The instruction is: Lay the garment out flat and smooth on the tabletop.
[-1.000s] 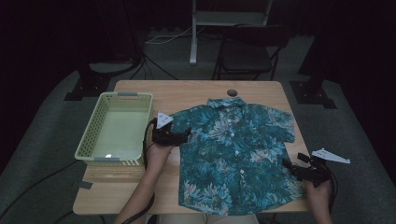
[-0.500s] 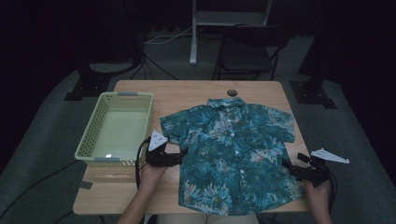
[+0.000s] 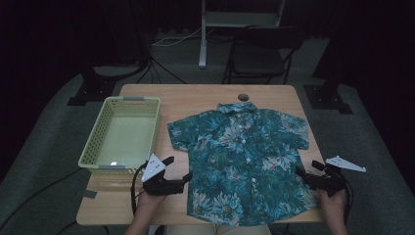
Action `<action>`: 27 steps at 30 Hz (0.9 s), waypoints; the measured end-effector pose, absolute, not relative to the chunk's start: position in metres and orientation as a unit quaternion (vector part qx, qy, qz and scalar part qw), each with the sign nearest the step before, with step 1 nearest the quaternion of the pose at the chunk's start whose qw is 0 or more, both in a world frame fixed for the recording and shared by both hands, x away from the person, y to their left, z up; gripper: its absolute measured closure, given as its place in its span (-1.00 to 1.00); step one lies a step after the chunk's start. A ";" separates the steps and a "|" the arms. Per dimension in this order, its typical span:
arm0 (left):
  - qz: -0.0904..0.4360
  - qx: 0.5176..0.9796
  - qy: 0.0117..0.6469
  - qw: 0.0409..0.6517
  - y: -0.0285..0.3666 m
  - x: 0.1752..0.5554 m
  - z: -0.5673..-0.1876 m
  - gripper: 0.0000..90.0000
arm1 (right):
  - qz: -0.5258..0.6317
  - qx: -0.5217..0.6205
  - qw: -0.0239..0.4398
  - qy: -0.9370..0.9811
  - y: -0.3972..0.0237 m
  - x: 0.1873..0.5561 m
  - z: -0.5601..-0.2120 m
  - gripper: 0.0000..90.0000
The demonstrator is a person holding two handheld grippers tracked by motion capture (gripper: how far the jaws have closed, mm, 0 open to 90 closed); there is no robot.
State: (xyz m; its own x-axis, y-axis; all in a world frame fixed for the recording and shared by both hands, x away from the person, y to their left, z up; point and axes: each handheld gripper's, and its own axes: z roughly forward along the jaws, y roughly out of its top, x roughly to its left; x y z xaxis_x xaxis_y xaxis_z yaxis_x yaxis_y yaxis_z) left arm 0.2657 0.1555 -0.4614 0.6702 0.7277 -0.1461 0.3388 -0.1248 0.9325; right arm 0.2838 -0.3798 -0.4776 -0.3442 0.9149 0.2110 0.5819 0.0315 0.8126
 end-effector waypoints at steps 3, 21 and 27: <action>0.177 0.728 0.367 0.551 0.160 0.258 -0.466 -0.75 | 0.438 0.540 0.192 0.693 -0.379 0.284 -0.478 -0.68; 0.200 0.725 0.333 0.569 0.192 0.232 -0.477 -0.75 | 0.427 0.543 0.204 0.694 -0.377 0.283 -0.478 -0.68; 0.211 0.715 0.339 0.574 0.196 0.230 -0.477 -0.75 | 0.426 0.544 0.207 0.693 -0.377 0.283 -0.478 -0.68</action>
